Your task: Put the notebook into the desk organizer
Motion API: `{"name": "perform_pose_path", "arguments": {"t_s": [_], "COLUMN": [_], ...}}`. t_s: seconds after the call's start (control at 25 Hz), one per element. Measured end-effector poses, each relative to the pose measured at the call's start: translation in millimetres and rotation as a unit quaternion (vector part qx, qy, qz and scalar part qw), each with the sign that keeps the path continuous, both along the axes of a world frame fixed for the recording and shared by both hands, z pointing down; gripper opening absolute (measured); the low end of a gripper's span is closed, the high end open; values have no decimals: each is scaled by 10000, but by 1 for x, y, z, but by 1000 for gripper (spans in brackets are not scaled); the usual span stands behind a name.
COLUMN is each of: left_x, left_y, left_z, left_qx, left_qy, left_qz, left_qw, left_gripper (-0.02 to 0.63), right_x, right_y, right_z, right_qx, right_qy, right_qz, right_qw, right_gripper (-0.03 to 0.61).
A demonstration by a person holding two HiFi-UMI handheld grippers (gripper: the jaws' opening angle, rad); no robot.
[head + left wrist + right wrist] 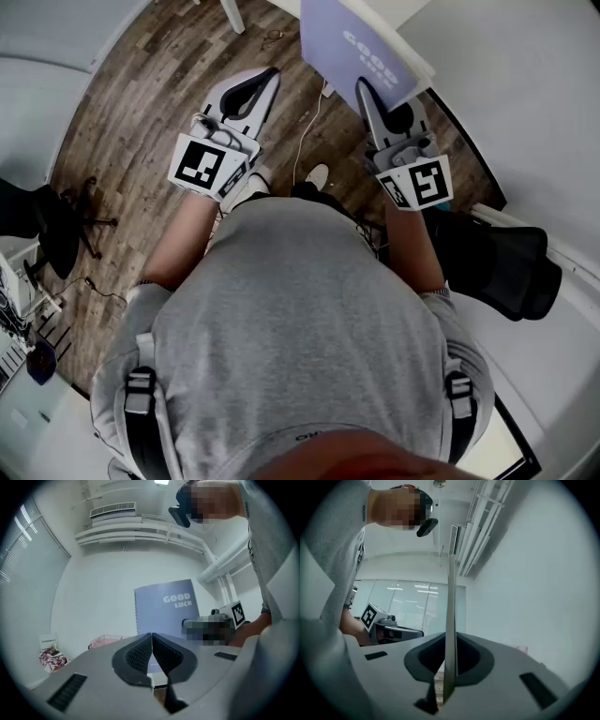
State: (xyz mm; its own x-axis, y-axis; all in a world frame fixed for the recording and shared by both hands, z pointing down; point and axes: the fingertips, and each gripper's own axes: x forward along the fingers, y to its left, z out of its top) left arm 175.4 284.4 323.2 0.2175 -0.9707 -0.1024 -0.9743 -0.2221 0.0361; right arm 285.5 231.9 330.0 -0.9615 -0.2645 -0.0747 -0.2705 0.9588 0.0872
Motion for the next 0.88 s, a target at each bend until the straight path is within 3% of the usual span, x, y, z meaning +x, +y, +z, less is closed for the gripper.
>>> {"name": "perform_pose_path", "arguments": {"t_s": [0.56,0.88], "left_x": [-7,-9], "left_y": [12,10], "left_z": [5,9], "left_qx": [52,40], "left_qy": [-222,-192], "left_qz": [-265,-356], "left_qw": [9994,9992], "left_gripper": [21,21], "right_x": [0,1], "right_y": [-2,-7], "right_z": [5,10], "right_qx": [-341,-192], "right_qy": [-136,-52], "right_qz": [79,227], "right_qw": [9993,9995], "right_gripper": [38,38]}}
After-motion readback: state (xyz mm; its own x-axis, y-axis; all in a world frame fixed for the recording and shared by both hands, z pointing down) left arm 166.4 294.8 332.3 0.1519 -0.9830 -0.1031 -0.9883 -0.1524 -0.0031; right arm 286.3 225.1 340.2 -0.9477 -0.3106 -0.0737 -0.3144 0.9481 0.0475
